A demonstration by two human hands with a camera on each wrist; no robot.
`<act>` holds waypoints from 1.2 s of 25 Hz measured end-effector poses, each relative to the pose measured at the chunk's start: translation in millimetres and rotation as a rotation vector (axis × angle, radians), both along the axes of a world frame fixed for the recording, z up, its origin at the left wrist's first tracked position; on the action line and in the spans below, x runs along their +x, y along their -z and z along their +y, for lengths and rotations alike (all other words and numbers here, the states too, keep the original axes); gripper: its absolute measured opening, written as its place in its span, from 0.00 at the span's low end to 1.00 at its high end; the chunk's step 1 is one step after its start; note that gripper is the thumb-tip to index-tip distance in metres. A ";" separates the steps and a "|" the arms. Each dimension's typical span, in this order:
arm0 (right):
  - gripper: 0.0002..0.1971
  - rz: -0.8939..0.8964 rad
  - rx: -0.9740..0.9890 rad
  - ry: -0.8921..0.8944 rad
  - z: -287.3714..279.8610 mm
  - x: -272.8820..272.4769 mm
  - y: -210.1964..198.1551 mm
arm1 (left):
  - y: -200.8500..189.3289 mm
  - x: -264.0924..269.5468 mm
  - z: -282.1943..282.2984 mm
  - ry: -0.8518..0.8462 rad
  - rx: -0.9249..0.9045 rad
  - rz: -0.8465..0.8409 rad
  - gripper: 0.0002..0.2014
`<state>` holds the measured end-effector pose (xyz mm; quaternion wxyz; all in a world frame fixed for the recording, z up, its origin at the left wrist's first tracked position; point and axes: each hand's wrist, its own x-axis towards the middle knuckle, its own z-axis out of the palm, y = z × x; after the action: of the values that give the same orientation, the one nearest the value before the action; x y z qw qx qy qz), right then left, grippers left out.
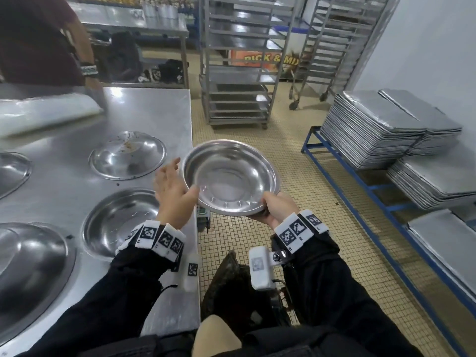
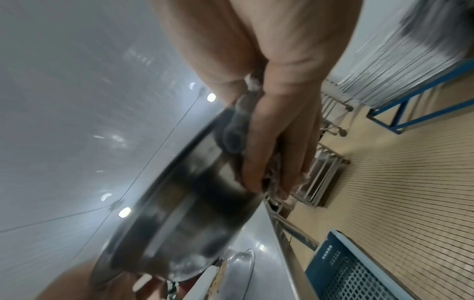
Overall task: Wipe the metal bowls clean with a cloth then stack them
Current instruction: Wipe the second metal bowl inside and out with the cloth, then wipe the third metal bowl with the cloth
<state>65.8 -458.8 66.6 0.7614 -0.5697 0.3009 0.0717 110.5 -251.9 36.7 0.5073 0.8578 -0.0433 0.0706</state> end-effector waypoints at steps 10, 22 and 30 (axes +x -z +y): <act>0.08 -0.147 -0.269 -0.313 160.9 107.3 -22.1 | -26.6 45.3 197.6 -0.230 -0.096 0.073 0.19; 0.19 -0.142 -0.830 -0.665 387.4 253.7 36.2 | -5.5 136.4 423.8 -0.257 0.176 0.457 0.26; 0.32 0.061 -1.108 -0.937 416.2 251.6 62.5 | 34.9 153.0 456.5 -0.195 0.365 0.775 0.16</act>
<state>317.3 -42.6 4.1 0.2415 -0.9387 0.0384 0.2431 263.5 204.6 1.8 0.3174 0.8964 0.2196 -0.2179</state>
